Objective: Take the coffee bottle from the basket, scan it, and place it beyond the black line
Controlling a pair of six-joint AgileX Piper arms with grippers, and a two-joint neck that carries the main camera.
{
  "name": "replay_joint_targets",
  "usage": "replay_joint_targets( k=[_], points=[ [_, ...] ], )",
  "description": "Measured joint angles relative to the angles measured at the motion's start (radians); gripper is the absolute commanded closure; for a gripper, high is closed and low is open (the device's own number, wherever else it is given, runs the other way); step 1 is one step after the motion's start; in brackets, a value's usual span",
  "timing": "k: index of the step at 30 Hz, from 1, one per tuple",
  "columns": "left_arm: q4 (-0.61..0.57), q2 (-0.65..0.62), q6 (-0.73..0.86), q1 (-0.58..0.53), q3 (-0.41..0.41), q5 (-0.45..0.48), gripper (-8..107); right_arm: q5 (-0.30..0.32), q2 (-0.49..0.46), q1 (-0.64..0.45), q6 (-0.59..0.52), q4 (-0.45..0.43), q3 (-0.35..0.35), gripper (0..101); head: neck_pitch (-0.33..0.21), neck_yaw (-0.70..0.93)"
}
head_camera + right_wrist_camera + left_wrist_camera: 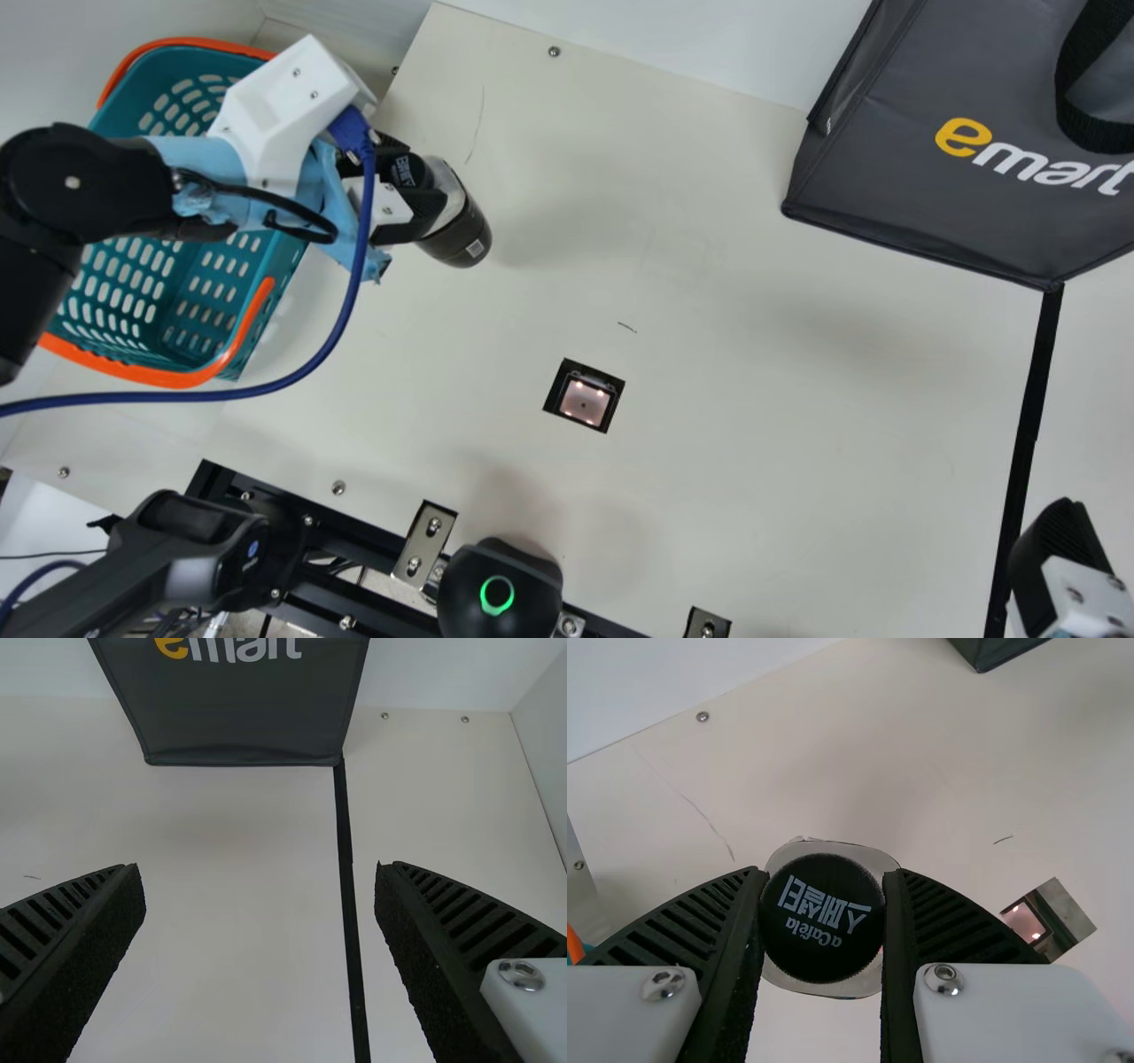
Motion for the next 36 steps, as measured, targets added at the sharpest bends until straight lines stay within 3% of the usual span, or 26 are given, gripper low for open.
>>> replay_joint_targets(
  k=[13,36],
  points=[
    [0.031,0.044,-0.04,-0.051,0.019,-0.082,89,-0.001,0.0,0.0,0.0,0.0,0.0,10,0.0,0.0],
    [0.057,0.044,-0.032,-0.114,0.088,-0.107,89,-0.001,0.0,0.0,0.0,0.0,0.0,10,0.002,0.0]
  ],
)
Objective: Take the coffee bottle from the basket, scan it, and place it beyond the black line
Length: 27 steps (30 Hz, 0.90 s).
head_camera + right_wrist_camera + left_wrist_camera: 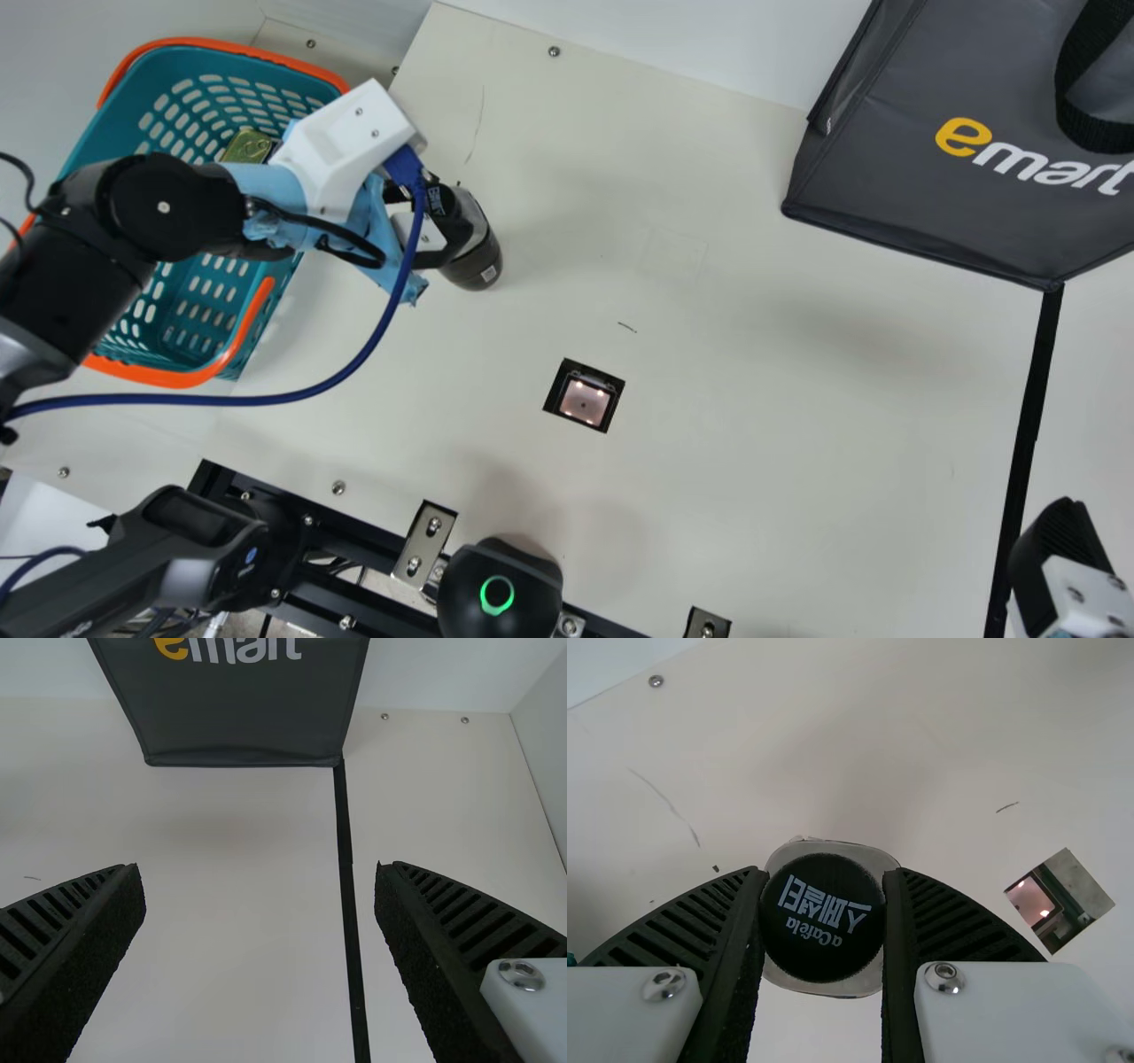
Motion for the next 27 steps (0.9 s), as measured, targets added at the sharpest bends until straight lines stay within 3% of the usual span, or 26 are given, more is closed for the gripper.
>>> replay_joint_targets(
  k=[27],
  points=[
    [0.012,0.02,0.021,-0.092,0.02,-0.052,89,0.001,0.0,0.0,0.0,0.0,0.0,10,-0.002,0.0]
  ],
)
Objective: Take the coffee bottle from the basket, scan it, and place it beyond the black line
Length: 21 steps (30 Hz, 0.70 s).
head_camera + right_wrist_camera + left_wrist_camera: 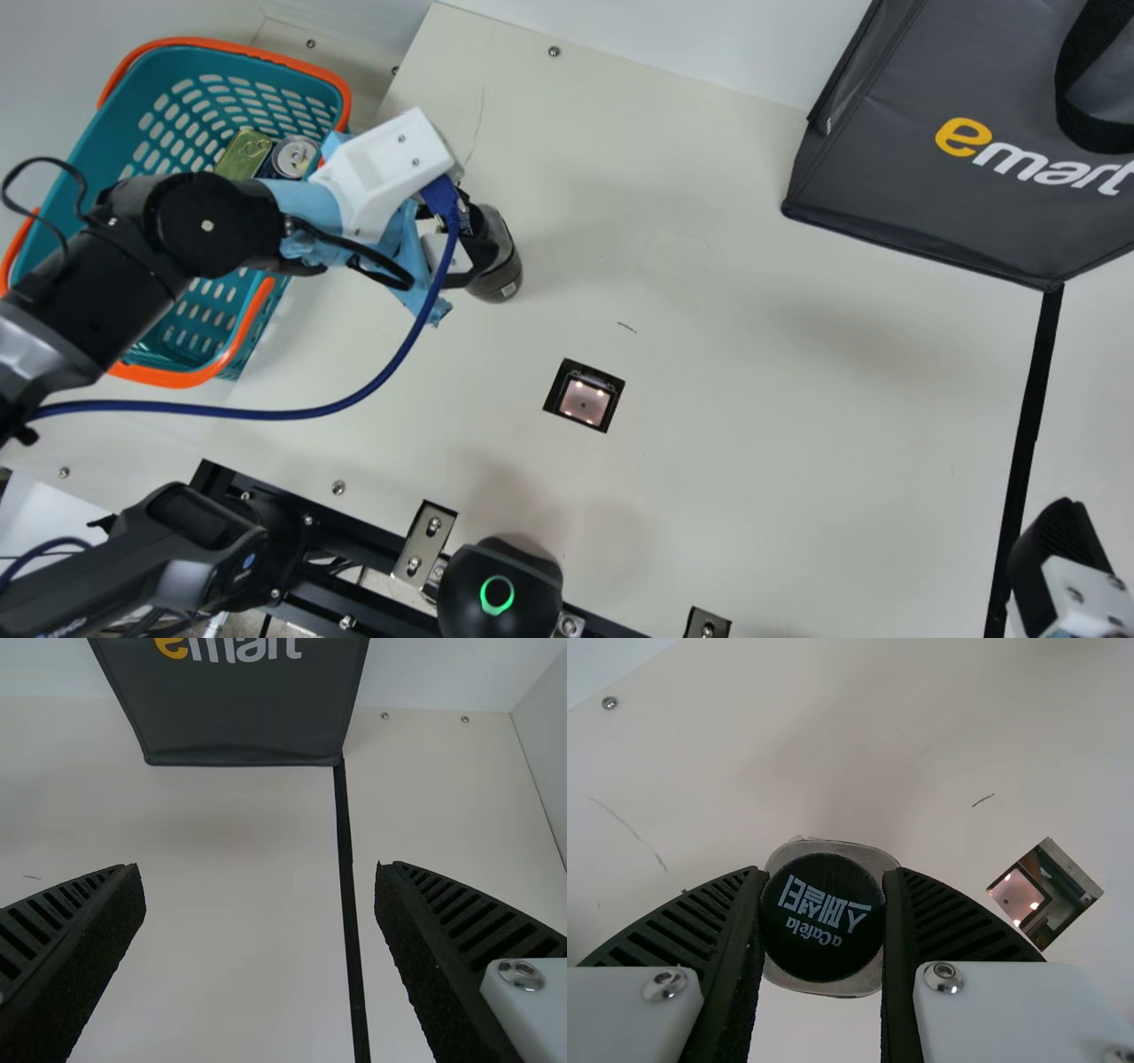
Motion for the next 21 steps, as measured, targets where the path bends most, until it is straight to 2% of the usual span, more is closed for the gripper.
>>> replay_joint_targets(
  k=[7,21],
  points=[
    [0.0,0.001,0.0,-0.018,0.004,-0.014,88,0.0,0.0,0.0,0.0,0.0,0.0,10,0.0,0.0],
    [0.004,0.002,-0.013,-0.036,0.0,-0.014,41,-0.001,0.0,0.0,0.0,0.0,0.0,10,0.0,0.0]
  ],
)
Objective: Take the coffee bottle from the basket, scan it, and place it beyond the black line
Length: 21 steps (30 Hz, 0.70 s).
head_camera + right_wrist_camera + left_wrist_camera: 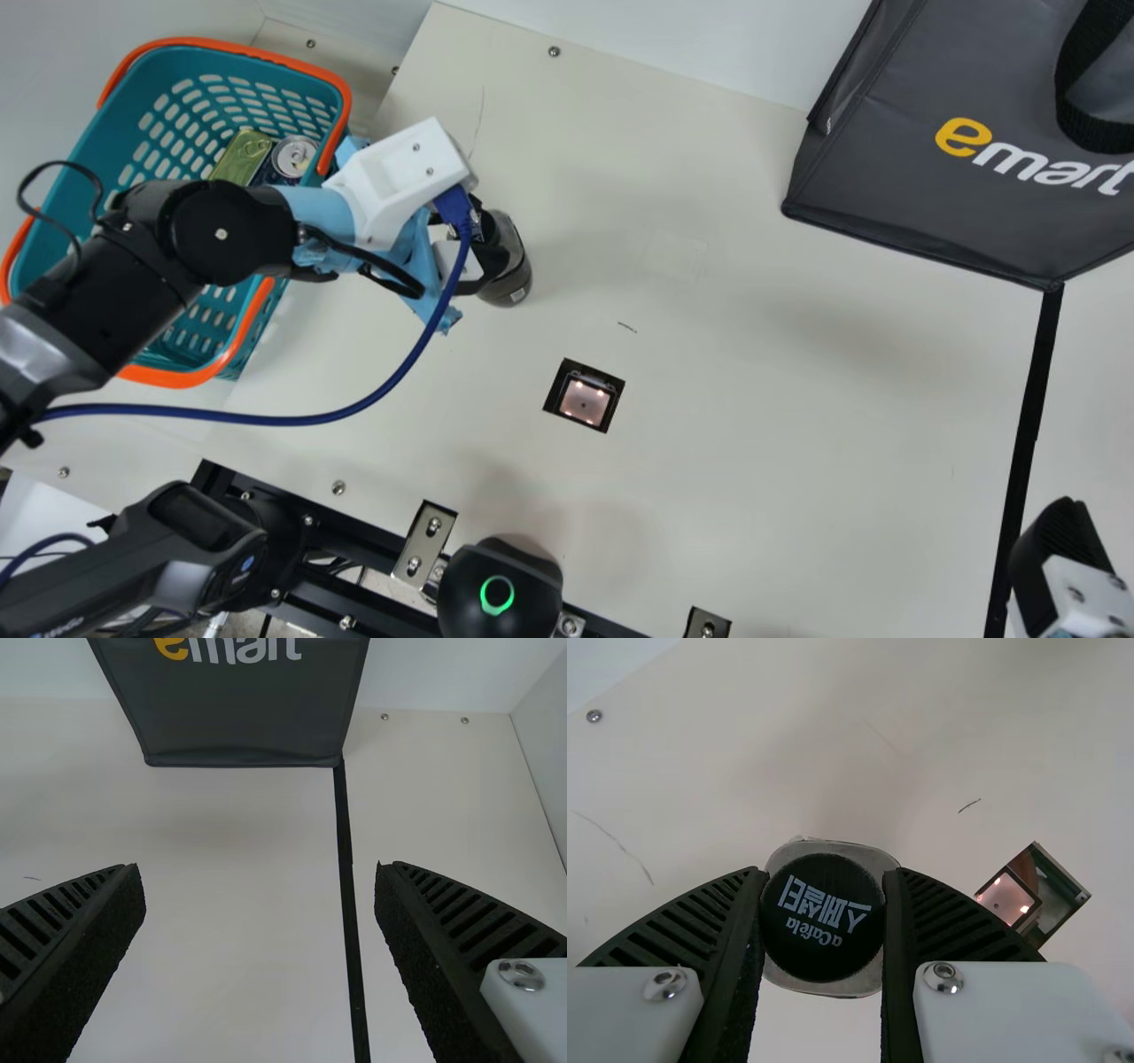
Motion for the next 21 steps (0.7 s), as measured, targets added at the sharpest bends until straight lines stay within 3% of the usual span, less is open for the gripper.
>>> replay_joint_targets(
  k=[10,21],
  points=[
    [0.0,0.002,-0.012,-0.008,-0.011,-0.001,9,0.0,0.0,0.0,0.0,0.0,0.0,10,0.0,0.0],
    [0.011,0.005,-0.033,-0.012,-0.029,-0.003,9,0.0,0.0,0.0,0.0,0.0,0.0,10,0.0,0.0]
  ],
)
